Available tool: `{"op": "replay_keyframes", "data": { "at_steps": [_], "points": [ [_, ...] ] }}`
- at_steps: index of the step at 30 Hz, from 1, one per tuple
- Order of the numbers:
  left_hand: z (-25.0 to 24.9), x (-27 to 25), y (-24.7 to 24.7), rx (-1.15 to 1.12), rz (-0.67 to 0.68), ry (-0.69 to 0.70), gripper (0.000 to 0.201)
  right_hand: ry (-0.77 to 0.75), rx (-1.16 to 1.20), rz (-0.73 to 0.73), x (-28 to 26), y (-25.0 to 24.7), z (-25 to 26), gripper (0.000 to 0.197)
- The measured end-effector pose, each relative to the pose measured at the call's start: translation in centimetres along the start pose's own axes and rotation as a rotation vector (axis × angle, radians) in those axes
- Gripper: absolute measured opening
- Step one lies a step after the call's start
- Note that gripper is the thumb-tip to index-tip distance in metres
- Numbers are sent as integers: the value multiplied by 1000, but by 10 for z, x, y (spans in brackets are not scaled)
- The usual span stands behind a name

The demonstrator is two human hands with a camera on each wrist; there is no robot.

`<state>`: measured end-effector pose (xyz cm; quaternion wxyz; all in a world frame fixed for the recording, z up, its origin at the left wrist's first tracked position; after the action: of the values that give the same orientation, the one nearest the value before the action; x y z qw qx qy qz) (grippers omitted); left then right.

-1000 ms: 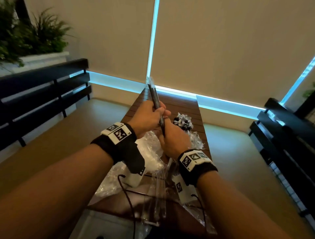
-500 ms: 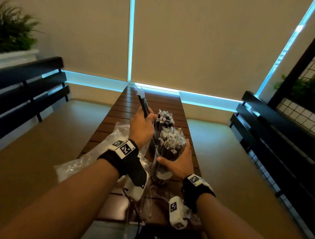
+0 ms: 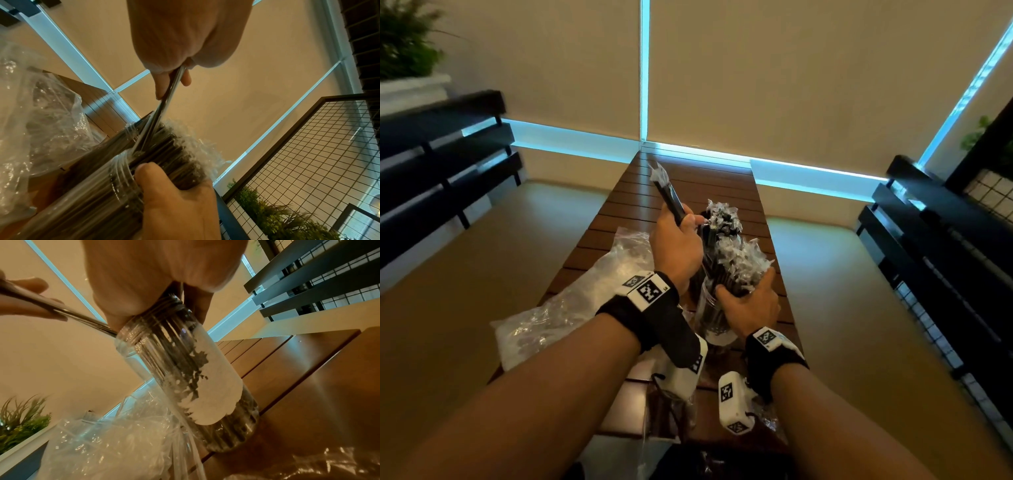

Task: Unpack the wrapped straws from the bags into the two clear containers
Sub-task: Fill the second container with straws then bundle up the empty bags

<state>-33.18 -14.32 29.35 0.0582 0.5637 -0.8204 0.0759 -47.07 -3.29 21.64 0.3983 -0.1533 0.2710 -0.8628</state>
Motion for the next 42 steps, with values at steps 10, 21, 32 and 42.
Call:
{"op": "replay_keyframes", "data": {
  "at_steps": [10, 21, 32, 42],
  "points": [
    [15, 0, 27, 214, 173, -10, 10, -5, -27, 80, 0, -4, 3, 87],
    [39, -19, 32, 839, 353, 166, 91, -19, -68, 123, 3, -1, -3, 79],
    [32, -11, 74, 1221, 764, 224, 85, -88, -54, 189, 1, 3, -10, 72],
    [4, -2, 39, 98, 559, 18, 63, -288, 9, 236, 10, -28, 0, 120]
  ]
}}
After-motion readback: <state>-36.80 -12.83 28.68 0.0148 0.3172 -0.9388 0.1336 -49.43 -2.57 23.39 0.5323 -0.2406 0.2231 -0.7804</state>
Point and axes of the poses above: each hand's wrist, its own x-axis towards the middle knuckle, its own y-axis out of the palm, z = x × y, the point moved 6 cm from there along x, towards the middle knuckle, and after that the axes turned 15 degrees about z, right-handed, at the moved point
